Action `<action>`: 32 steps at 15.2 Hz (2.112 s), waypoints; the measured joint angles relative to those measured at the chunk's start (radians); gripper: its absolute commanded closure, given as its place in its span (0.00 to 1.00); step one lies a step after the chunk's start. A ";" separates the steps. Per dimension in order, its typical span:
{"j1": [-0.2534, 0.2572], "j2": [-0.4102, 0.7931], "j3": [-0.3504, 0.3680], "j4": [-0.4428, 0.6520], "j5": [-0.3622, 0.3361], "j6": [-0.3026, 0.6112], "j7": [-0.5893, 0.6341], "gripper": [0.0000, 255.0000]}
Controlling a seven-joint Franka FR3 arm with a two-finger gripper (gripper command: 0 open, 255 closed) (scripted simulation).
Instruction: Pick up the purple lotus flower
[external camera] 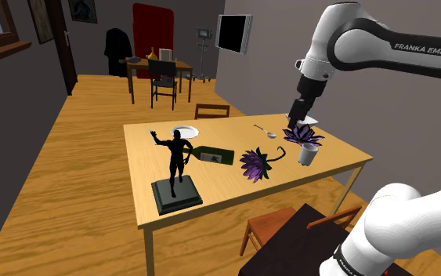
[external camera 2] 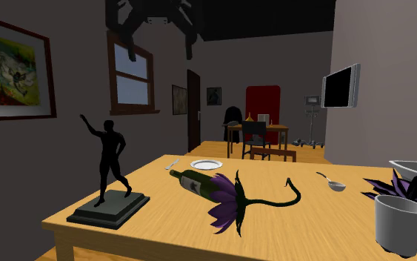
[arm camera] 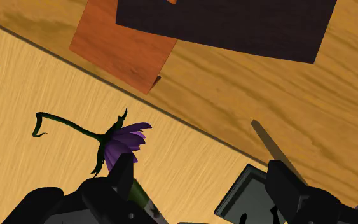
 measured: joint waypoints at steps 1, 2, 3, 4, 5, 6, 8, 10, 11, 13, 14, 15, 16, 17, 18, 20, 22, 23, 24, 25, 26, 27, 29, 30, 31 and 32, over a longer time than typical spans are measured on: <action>0.000 0.000 0.000 0.000 0.000 0.000 0.000 0.00; 0.002 0.003 -0.009 -0.011 -0.006 0.014 -0.019 0.00; 0.004 0.003 -0.027 -0.027 -0.018 0.030 -0.053 0.00; 0.008 0.006 -0.045 -0.048 -0.030 0.054 -0.091 0.00; 0.011 0.007 -0.066 -0.069 -0.044 0.077 -0.132 0.00; 0.014 0.009 -0.086 -0.089 -0.057 0.100 -0.174 0.00; 0.020 0.016 -0.131 -0.135 -0.087 0.155 -0.261 0.00; 0.026 0.043 -0.177 -0.165 -0.116 0.216 -0.348 0.00; 0.029 0.059 -0.200 -0.178 -0.129 0.247 -0.391 0.00; 0.036 0.087 -0.244 -0.204 -0.155 0.304 -0.475 0.00; 0.041 0.113 -0.268 -0.206 -0.166 0.335 -0.519 0.00; 0.044 0.137 -0.294 -0.207 -0.178 0.364 -0.566 0.00; 0.047 0.163 -0.320 -0.205 -0.189 0.390 -0.614 0.00; 0.054 0.193 -0.344 -0.208 -0.197 0.425 -0.658 0.00; 0.058 0.215 -0.368 -0.205 -0.204 0.447 -0.705 0.00; 0.075 0.286 -0.415 -0.201 -0.210 0.519 -0.792 0.00; 0.095 0.356 -0.459 -0.186 -0.205 0.579 -0.885 0.00; 0.104 0.398 -0.485 -0.175 -0.198 0.612 -0.937 0.00; 0.115 0.439 -0.507 -0.166 -0.188 0.645 -0.987 0.00; 0.124 0.477 -0.528 -0.162 -0.177 0.680 -1.039 0.00; 0.132 0.513 -0.550 -0.147 -0.161 0.702 -1.096 0.00; 0.148 0.568 -0.569 -0.126 -0.133 0.734 -1.153 0.00; 0.166 0.669 -0.597 -0.083 -0.066 0.785 -1.276 0.00; 0.172 0.712 -0.602 -0.067 -0.033 0.807 -1.334 0.00; 0.171 0.757 -0.606 -0.051 0.003 0.830 -1.397 0.00; 0.167 0.800 -0.606 -0.031 0.040 0.846 -1.461 0.00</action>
